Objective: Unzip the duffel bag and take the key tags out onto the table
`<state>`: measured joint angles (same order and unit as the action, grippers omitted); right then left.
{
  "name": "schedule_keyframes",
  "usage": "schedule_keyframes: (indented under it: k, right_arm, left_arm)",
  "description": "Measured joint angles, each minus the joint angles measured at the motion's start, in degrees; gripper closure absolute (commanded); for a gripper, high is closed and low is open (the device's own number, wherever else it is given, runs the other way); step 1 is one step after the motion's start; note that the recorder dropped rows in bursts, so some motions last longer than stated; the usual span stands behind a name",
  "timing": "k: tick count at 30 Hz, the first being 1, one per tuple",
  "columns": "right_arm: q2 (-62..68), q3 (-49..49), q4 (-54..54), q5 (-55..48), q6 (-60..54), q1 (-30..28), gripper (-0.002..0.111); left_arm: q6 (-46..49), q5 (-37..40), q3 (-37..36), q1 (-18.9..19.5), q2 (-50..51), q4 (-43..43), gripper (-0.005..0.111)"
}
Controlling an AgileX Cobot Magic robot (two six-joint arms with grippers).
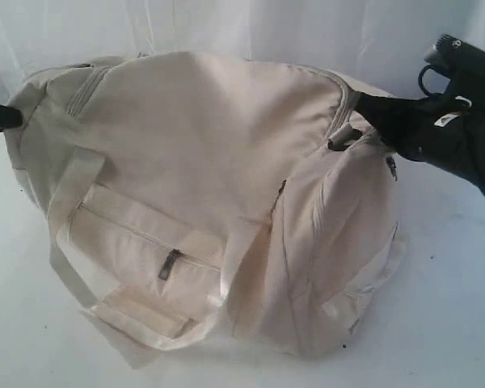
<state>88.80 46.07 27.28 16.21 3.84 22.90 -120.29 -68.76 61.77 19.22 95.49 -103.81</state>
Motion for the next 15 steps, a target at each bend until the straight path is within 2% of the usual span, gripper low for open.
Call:
schedule_keyframes:
  k: [1, 6, 10, 15]
  right_arm:
    - [0.3, 1.0, -2.0, -2.1, -1.0, -0.6, 0.108]
    - [0.5, 2.4, -6.7, -9.5, -1.9, -3.4, 0.108]
    - [0.5, 2.8, -7.7, -11.8, -2.2, -4.5, 0.108]
    - [0.5, 4.3, -7.9, -13.3, -2.4, -3.8, 0.108]
  left_arm:
    - [0.0, 0.5, -4.7, 0.1, -3.9, 0.0, 0.107]
    - [0.0, 1.4, -18.5, 0.5, -19.1, 0.0, 0.107]
    - [0.0, 1.5, -31.0, 0.7, -31.4, 1.2, 0.107]
    - [-0.1, 1.5, -37.9, 0.7, -38.6, 2.1, 0.107]
